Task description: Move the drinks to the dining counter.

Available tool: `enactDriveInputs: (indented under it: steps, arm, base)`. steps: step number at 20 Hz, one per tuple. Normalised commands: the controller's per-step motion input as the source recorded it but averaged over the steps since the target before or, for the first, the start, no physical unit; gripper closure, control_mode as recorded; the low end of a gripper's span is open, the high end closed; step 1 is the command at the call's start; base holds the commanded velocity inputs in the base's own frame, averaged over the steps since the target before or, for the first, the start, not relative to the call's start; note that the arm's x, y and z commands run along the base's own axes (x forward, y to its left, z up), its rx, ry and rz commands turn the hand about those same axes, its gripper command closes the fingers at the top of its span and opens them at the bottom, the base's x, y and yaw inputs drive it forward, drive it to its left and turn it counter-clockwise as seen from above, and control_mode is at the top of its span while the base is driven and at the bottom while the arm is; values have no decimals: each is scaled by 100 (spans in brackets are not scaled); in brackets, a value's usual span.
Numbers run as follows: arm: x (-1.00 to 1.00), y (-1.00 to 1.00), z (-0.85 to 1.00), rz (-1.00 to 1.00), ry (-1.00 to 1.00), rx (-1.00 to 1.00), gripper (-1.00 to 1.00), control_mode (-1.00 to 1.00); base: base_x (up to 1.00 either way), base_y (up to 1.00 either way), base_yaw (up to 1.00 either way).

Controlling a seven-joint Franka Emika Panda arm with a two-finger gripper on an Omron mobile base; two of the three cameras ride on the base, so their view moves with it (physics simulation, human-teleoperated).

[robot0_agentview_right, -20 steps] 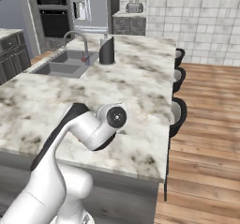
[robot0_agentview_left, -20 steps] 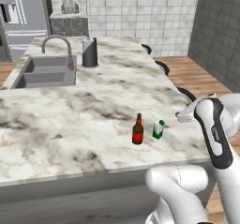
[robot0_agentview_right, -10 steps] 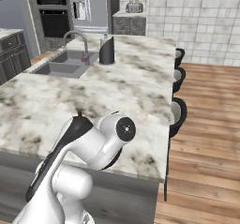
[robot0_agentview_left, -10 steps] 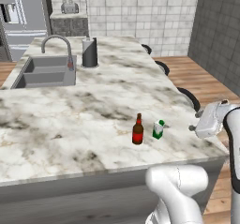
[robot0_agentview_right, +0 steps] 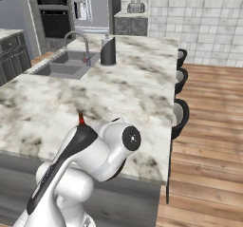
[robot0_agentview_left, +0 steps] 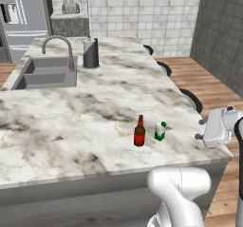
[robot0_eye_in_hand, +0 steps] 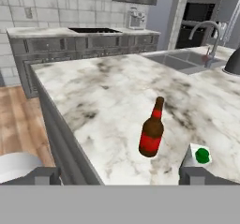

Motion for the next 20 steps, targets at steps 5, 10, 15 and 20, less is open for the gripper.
enactDriveInputs:
  steps: [5, 10, 15, 20]
  arm:
    - [0, 0, 0, 0, 0, 0, -100, 100]
    - [0, 0, 0, 0, 0, 0, -100, 100]
    - [0, 0, 0, 0, 0, 0, -100, 100]
    - [0, 0, 0, 0, 0, 0, -100, 100]
  base:
    - [-43, 0, 9]
    - [-100, 0, 26]
    - [-75, 40, 38]
    - [4, 100, 40]
